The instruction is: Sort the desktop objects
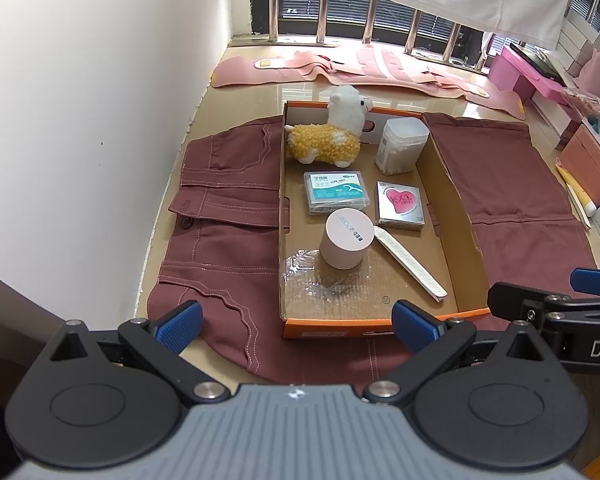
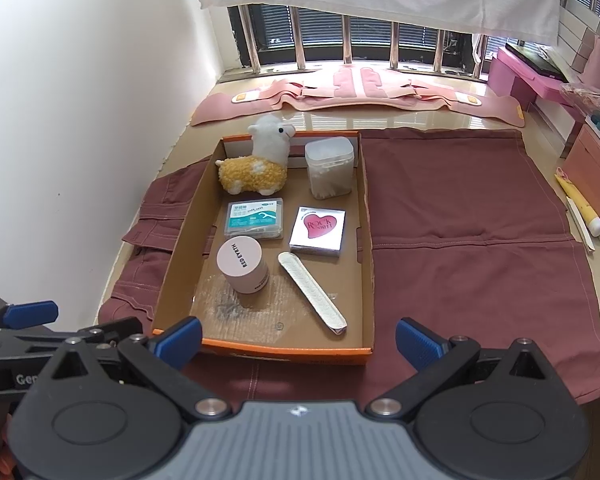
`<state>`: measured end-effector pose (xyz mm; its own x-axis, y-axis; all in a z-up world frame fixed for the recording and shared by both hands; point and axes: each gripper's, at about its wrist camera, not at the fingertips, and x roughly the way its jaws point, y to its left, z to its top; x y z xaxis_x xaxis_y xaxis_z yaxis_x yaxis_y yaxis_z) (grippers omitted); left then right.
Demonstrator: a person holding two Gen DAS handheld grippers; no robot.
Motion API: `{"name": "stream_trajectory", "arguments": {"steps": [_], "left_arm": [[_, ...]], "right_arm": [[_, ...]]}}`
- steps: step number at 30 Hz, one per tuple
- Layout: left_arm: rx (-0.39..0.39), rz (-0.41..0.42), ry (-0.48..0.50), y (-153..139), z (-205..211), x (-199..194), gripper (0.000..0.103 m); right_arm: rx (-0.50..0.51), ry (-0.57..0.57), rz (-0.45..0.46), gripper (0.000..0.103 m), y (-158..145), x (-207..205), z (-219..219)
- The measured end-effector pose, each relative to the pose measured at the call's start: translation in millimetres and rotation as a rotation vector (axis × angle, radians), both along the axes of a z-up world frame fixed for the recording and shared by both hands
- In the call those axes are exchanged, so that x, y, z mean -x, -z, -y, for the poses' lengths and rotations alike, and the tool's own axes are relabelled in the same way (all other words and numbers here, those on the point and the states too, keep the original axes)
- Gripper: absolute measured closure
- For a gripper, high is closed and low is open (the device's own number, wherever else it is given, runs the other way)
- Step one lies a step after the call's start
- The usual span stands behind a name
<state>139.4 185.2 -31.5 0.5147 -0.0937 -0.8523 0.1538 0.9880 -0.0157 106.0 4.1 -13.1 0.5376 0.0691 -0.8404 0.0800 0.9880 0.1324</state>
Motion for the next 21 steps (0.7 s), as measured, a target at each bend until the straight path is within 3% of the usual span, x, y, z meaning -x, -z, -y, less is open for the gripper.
{"name": "stream_trajectory", "arguments": {"steps": [21], "left_arm": [[-0.002, 0.003, -0.003, -1.3, 0.5, 2.0, 0.000]], "right_arm": [[0.001, 0.000, 0.007, 0.000, -1.1, 3.7, 1.0]]}}
